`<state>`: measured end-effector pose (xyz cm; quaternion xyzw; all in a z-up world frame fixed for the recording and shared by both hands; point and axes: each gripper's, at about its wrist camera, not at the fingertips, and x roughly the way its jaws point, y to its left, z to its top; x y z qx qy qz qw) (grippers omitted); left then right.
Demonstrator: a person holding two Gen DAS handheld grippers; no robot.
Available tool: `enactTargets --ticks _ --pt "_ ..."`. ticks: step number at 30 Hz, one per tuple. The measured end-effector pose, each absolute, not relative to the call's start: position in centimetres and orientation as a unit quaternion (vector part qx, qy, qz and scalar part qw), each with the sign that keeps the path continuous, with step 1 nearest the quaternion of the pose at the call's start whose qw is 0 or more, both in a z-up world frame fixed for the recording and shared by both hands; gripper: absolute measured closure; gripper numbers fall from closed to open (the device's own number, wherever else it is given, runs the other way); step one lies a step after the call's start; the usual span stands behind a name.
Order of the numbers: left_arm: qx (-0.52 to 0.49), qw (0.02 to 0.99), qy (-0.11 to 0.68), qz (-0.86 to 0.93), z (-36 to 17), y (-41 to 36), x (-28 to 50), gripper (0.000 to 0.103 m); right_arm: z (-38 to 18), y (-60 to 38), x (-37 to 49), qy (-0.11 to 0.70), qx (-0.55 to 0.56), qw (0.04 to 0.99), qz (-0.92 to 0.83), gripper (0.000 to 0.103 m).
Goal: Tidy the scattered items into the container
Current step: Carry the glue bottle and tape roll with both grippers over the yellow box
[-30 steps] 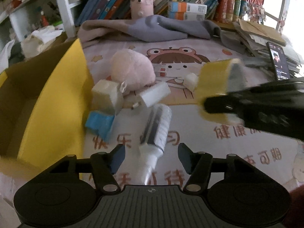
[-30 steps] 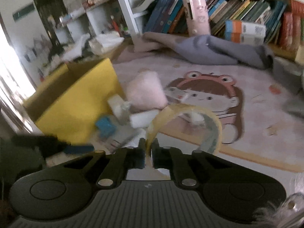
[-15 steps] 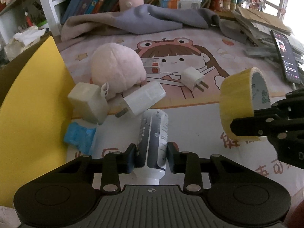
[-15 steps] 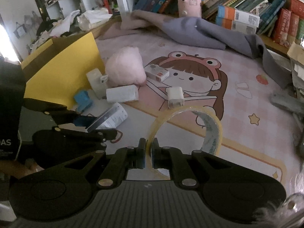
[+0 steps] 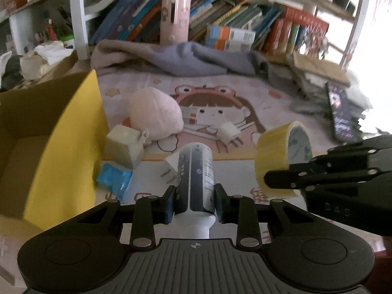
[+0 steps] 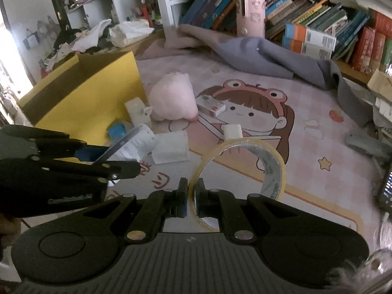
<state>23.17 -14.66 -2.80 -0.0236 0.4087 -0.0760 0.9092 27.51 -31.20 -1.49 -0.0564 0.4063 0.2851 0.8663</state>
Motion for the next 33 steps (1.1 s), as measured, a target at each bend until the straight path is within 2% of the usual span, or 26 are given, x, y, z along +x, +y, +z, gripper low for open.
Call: enactTargets --ticks 14,33 --pt "-0.048 0.922 0.358 -0.137 0.8 -9.4 17.4 0.072 2.6 -28.1 21.3 0.375 -0.055 0.895 0.236 0.097" --pt "-0.042 0.916 0.347 -0.194 0.6 0.4 9.9 0.072 2.8 -17.6 11.7 0.37 -0.054 0.905 0.202 0.097"
